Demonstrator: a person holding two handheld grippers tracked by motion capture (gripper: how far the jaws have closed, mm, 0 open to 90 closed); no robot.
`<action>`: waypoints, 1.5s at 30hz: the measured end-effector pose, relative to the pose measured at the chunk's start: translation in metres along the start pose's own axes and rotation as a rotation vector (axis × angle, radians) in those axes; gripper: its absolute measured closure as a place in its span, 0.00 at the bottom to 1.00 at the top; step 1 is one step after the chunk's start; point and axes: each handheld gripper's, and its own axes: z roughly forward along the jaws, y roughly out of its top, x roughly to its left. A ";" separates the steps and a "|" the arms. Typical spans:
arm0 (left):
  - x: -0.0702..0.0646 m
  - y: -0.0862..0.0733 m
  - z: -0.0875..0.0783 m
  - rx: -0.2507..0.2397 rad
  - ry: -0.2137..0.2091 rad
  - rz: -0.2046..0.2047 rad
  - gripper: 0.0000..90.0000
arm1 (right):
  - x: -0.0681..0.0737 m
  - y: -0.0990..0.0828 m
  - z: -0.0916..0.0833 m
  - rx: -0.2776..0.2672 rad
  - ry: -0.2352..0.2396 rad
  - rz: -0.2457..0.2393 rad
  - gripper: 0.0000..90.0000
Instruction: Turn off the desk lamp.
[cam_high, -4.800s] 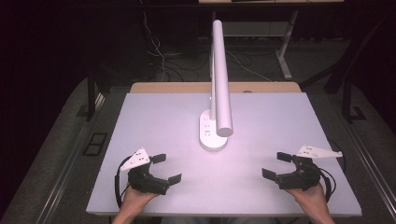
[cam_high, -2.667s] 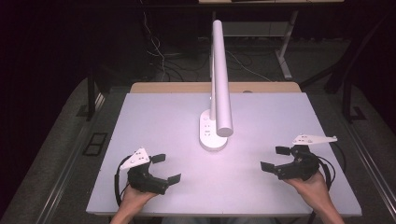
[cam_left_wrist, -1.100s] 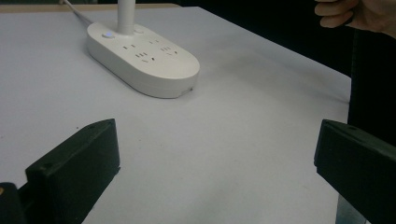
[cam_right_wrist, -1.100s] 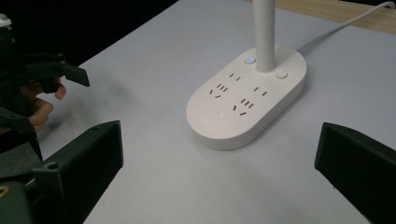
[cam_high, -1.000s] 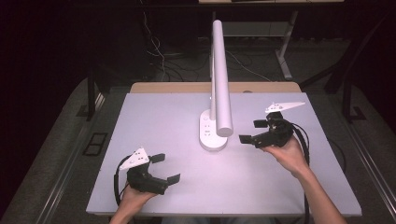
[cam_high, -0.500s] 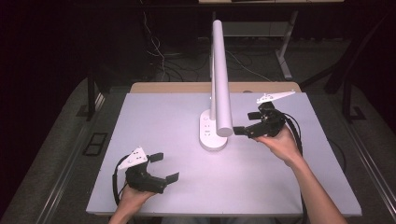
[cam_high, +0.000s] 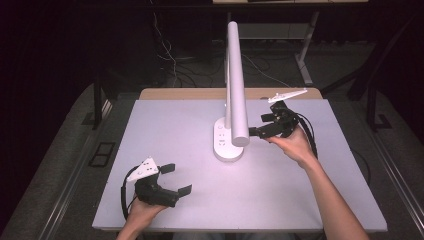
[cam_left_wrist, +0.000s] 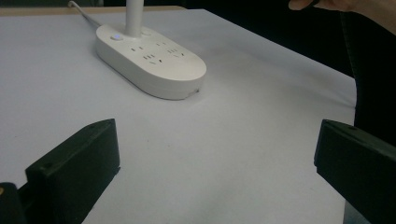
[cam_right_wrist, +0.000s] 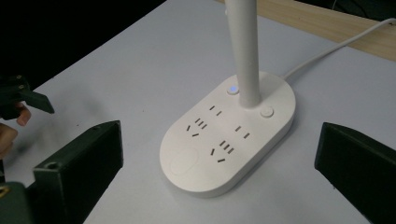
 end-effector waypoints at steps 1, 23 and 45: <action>0.000 0.000 0.000 0.000 0.001 0.000 0.00 | -0.002 0.002 0.002 0.000 0.001 -0.001 0.01; 0.002 0.000 -0.003 -0.008 0.003 -0.006 0.00 | -0.027 0.018 0.048 -0.019 0.009 -0.009 0.47; 0.003 0.001 -0.004 -0.012 0.005 -0.007 0.00 | -0.048 0.010 0.088 0.032 0.008 0.015 1.00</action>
